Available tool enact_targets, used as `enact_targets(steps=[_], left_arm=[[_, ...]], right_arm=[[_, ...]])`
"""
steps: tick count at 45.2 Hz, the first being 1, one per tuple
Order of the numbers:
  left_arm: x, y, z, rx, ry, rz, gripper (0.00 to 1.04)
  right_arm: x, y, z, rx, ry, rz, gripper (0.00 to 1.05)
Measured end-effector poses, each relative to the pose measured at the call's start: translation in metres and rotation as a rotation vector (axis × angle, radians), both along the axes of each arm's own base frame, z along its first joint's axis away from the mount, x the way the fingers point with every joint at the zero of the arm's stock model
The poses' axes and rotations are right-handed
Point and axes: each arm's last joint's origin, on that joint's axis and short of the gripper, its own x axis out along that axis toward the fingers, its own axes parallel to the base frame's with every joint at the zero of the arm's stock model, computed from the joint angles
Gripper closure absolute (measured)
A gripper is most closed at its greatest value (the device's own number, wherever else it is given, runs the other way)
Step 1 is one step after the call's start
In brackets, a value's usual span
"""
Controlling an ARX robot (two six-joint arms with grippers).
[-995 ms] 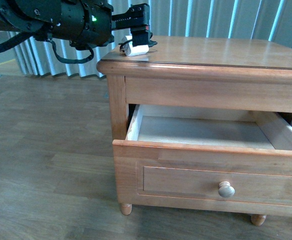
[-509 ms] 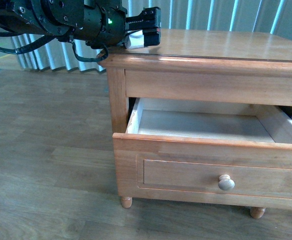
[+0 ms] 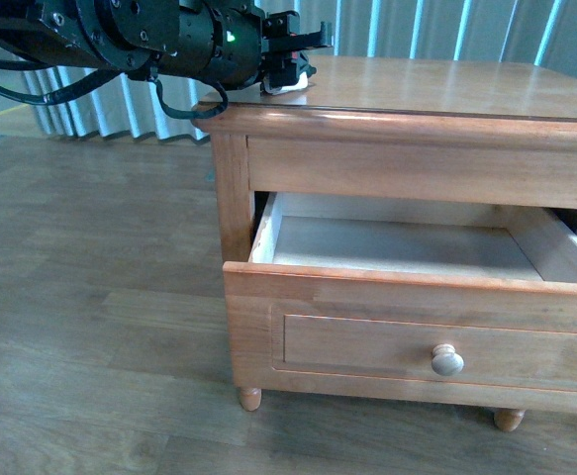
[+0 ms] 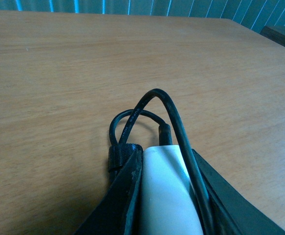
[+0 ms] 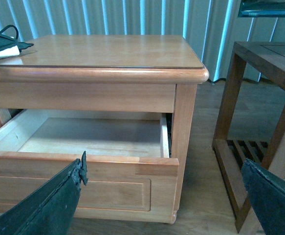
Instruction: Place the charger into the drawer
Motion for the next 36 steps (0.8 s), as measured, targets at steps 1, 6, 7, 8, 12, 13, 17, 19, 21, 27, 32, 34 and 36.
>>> enact_targets(steps=[1,6,7,8,12,13,17,19,21,27,32,34,36], left_arm=[[0.000,0.000,-0.001,0.000,-0.001,0.002,0.80],[-0.004,0.001,-0.001,-0.015,-0.011,0.017,0.80],[-0.005,0.001,-0.001,-0.016,-0.012,0.021,0.80],[-0.006,0.001,-0.001,-0.017,-0.011,0.022,0.80],[-0.012,0.000,0.000,-0.027,-0.015,0.023,0.80],[-0.013,0.000,0.000,-0.028,-0.017,0.024,0.80],[-0.020,-0.001,0.003,-0.035,-0.025,0.022,0.80],[-0.025,-0.003,0.005,-0.040,-0.032,0.018,0.80],[-0.032,-0.006,0.010,-0.047,-0.046,0.008,0.80],[-0.056,-0.018,0.021,-0.056,-0.070,-0.028,0.80],[-0.079,-0.030,0.026,-0.059,-0.079,-0.064,0.80],[-0.090,-0.034,0.025,-0.056,-0.072,-0.082,0.80],[-0.096,-0.037,0.023,-0.055,-0.067,-0.094,0.80]], right_arm=[[0.000,0.000,0.000,0.000,0.000,0.000,0.08],[0.000,0.000,0.000,0.000,0.000,0.000,0.08],[0.000,0.000,0.000,0.000,0.000,0.000,0.08],[0.000,0.000,0.000,0.000,0.000,0.000,0.08],[0.000,0.000,0.000,0.000,0.000,0.000,0.08],[0.000,0.000,0.000,0.000,0.000,0.000,0.08],[0.000,0.000,0.000,0.000,0.000,0.000,0.08],[0.000,0.000,0.000,0.000,0.000,0.000,0.08],[0.000,0.000,0.000,0.000,0.000,0.000,0.08],[0.000,0.000,0.000,0.000,0.000,0.000,0.08],[0.000,0.000,0.000,0.000,0.000,0.000,0.08],[0.000,0.000,0.000,0.000,0.000,0.000,0.08],[0.000,0.000,0.000,0.000,0.000,0.000,0.08]])
